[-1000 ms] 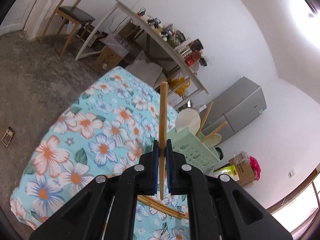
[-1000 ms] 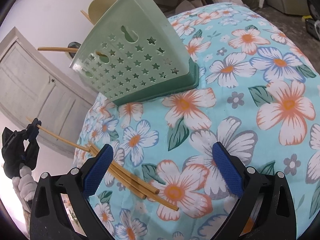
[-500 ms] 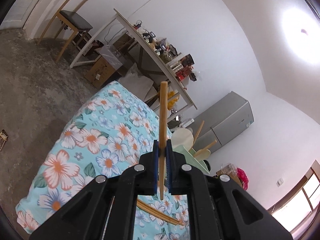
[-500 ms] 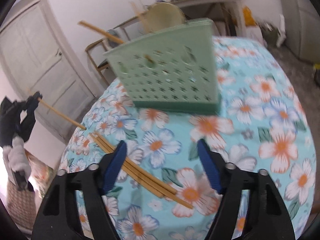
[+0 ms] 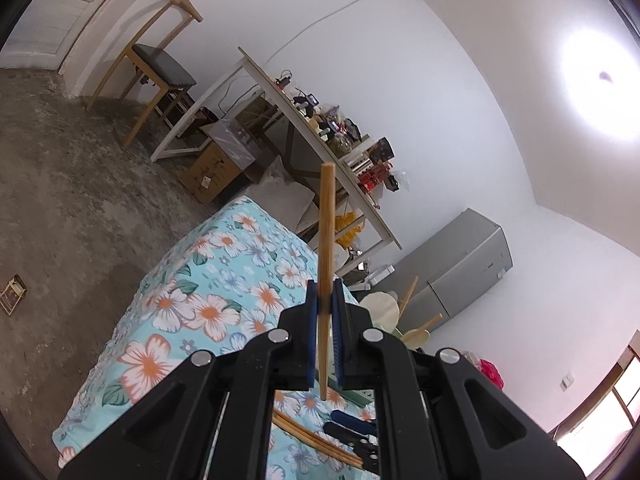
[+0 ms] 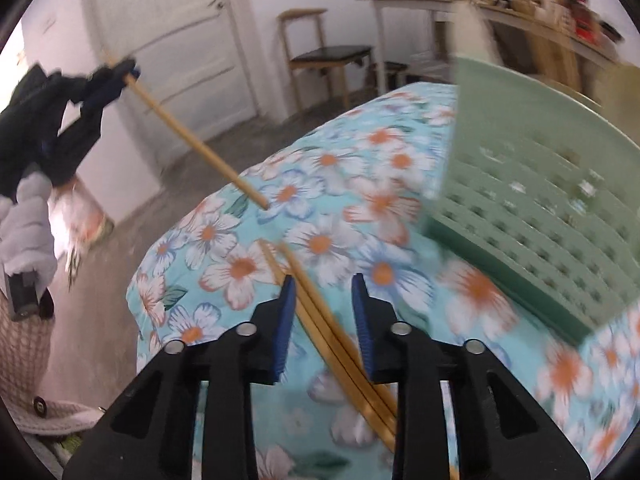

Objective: Organize utensils
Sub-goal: 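Lift the chopstick upright with left while right grasps another bamboo chopstick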

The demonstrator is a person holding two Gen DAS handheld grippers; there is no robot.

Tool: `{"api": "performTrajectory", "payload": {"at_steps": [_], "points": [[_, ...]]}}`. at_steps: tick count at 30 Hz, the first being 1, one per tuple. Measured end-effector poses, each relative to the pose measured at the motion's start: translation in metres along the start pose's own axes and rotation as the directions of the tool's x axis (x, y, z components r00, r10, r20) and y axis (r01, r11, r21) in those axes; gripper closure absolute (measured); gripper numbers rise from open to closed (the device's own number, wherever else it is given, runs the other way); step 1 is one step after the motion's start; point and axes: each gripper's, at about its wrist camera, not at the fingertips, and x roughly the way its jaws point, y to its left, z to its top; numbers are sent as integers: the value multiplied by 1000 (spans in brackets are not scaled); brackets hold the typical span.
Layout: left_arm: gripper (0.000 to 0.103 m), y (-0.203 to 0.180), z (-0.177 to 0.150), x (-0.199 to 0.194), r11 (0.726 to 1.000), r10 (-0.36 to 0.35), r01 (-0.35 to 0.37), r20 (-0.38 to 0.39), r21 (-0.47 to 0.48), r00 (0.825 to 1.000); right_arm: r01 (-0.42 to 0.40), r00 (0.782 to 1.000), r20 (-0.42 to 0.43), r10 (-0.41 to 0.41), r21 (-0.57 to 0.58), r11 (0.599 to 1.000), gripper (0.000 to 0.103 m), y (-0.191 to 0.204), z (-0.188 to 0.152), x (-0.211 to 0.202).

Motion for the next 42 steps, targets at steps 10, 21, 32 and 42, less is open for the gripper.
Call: {"api": "performTrajectory", "payload": {"at_steps": [10, 21, 32, 42], "points": [[97, 6, 5, 2, 1000, 1, 0, 23, -8, 1000, -83, 989, -124, 76, -52, 995, 88, 14, 20, 49], [97, 10, 3, 4, 1000, -2, 2, 21, -14, 1000, 19, 988, -152, -25, -43, 999, 96, -4, 33, 64], [97, 12, -2, 8, 1000, -13, 14, 13, -17, 1000, 57, 991, -121, -55, 14, 998, 92, -35, 24, 22], [97, 11, -3, 9, 1000, -14, 14, 13, -14, 1000, 43, 976, -204, -77, -163, 986, 90, 1, 6, 31]]}}
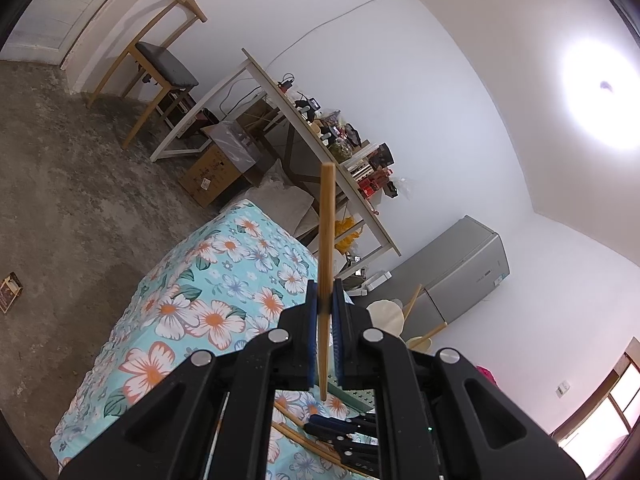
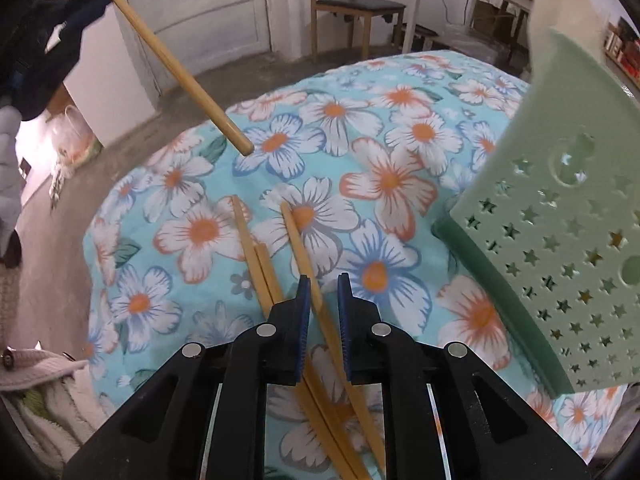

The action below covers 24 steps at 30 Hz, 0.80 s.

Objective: Organize utensils
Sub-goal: 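Lift the chopstick upright with left while right grasps another bamboo chopstick, then carry both chopsticks over the green caddy and drop them in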

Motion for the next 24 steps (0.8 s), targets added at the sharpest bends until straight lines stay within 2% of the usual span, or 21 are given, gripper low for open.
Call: {"api": "performTrajectory", "payload": {"at_steps": [7, 10, 14, 20, 24], "points": [[97, -1, 0, 0, 1000, 12, -12, -1, 8, 1000, -2, 1000, -28, 0, -62, 998, 90, 9, 14, 14], [97, -2, 1, -1, 1000, 17, -17, 1, 15, 1000, 20, 999, -38, -24, -83, 996, 90, 16, 20, 23], [97, -9, 0, 0, 999, 12, -12, -1, 30, 1000, 25, 1000, -9, -25, -61, 998, 95, 13, 20, 22], [97, -30, 6, 0, 997, -24, 23, 12, 80, 1000, 71, 993, 98, -67, -44, 996, 98, 10, 12, -24], [97, -55, 15, 1, 989, -82, 78, 28, 128, 996, 90, 983, 158, -93, 28, 996, 99, -2, -3, -55]]}}
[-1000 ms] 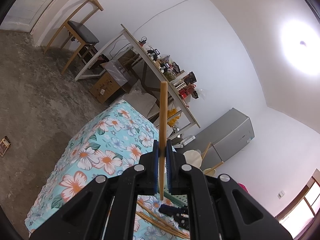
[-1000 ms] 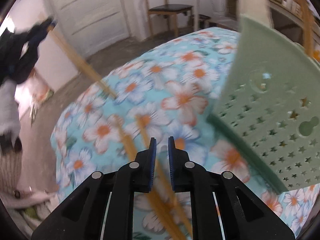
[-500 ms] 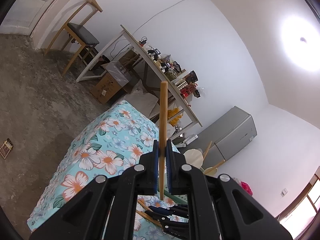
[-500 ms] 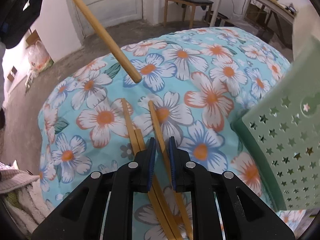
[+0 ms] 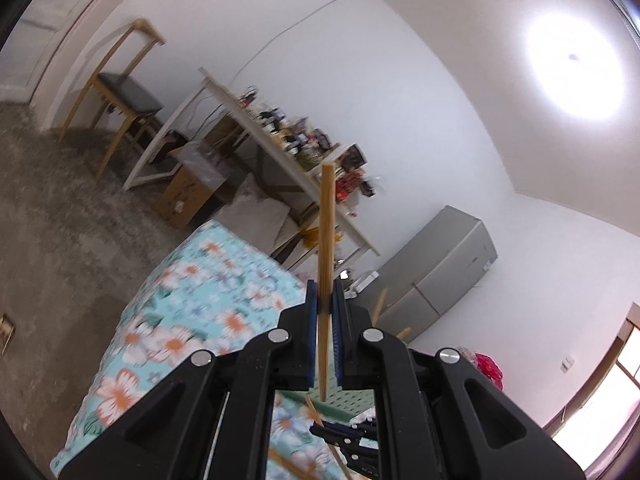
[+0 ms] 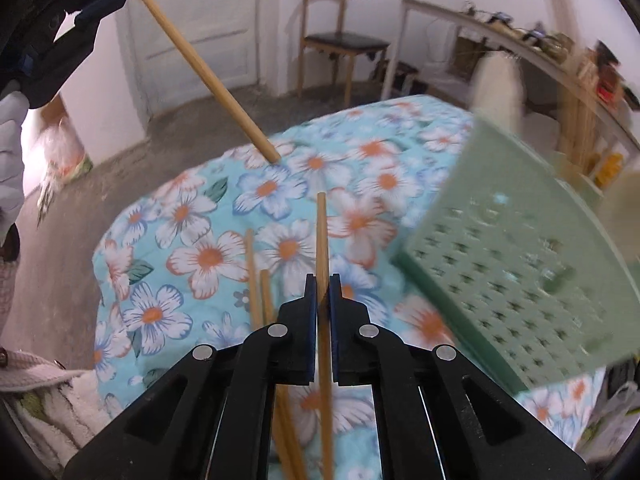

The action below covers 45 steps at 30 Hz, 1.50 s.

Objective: Organize utensils
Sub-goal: 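Carry both chopsticks over the green caddy and drop them in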

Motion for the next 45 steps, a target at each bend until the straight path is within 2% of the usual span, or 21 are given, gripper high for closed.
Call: {"api": "performTrajectory", "payload": {"at_steps": [8, 12, 17, 21, 28, 32, 38, 43, 45], "points": [[97, -60, 18, 14, 986, -127, 125, 11, 111, 992, 15, 988, 149, -47, 206, 978, 99, -49, -20, -59], [97, -86, 21, 25, 972, -188, 186, -3, 145, 982, -3, 966, 247, -78, 310, 951, 99, -73, -31, -97], [97, -117, 23, 44, 952, -254, 254, -23, 171, 967, -49, 926, 360, -113, 411, 910, 99, -99, -46, -135], [97, -136, 22, 65, 943, -265, 267, -37, 199, 963, -112, 904, 415, -101, 458, 882, 99, -114, -56, -150], [97, -169, 16, 105, 923, -247, 253, -58, 289, 967, -142, 887, 449, -105, 483, 864, 99, -121, -67, -155], [97, -179, 1, 132, 910, -184, 201, -82, 363, 979, -162, 879, 467, -102, 492, 855, 99, -128, -75, -160], [97, -167, -26, 173, 898, -72, 109, -104, 426, 992, -177, 870, 482, -100, 495, 851, 99, -133, -78, -164], [97, -155, -52, 205, 885, 5, 64, -147, 461, 989, -176, 868, 486, -102, 493, 852, 99, -134, -80, -164], [97, -150, -57, 211, 891, 23, 53, -161, 450, 987, -177, 867, 488, -103, 495, 851, 99, -135, -80, -166]]}}
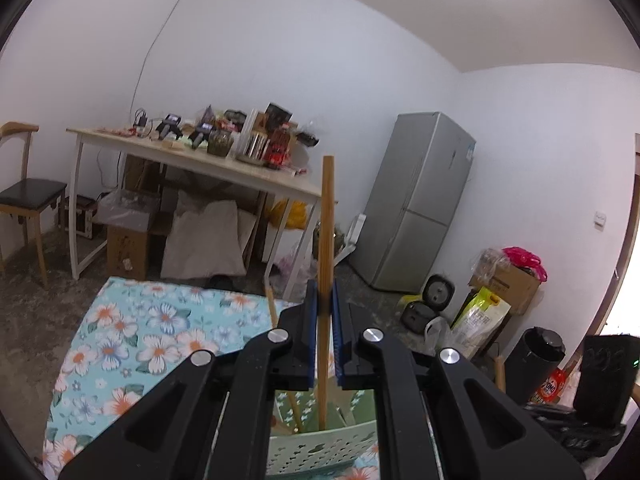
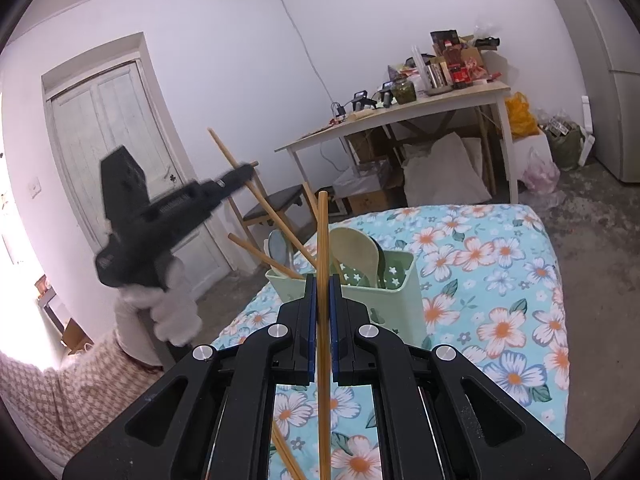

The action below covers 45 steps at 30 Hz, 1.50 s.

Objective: Organize utensils
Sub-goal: 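Carry both chopsticks over the green caddy and drop them in, then move both open grippers back down toward the loose chopsticks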

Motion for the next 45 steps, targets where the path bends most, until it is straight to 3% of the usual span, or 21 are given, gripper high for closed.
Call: {"api": "performTrajectory", "payload": {"at_steps": [2, 4, 12, 19, 22, 27, 32, 36, 45], "points": [[90, 4, -3, 3, 999, -14, 13, -19, -30, 1000, 2, 1000, 7, -2, -1, 1000, 99, 0, 2, -2], [67, 5, -5, 1, 999, -9, 9, -15, -44, 1000, 2, 1000, 12, -2, -3, 1000, 99, 1, 6, -4], [41, 1, 1, -30, 999, -21, 22, 29, -38, 999, -9, 999, 46, 11, -39, 999, 99, 15, 25, 0], [25, 12, -12, -80, 999, -11, 13, 51, -30, 999, -56, 988, 138, 72, -120, 991, 99, 40, 72, 18], [23, 27, -29, -99, 998, 6, -4, 24, -68, 1000, -89, 980, 163, 117, -170, 981, 99, 52, 96, 34], [22, 60, -60, -125, 988, 97, -100, -28, -118, 995, -131, 965, 186, 185, -270, 954, 99, 67, 127, 70], [22, 99, -81, -151, 958, 168, -176, -56, -228, 984, -60, 980, 152, 127, -383, 922, 99, 82, 137, 117], [22, 116, -86, -159, 941, 204, -214, -65, -262, 977, -15, 993, 102, 65, -433, 901, 99, 79, 129, 150], [22, 114, -85, -155, 946, 197, -206, -61, -250, 978, 37, 999, 21, -31, -536, 844, 99, 79, 92, 169]]}}
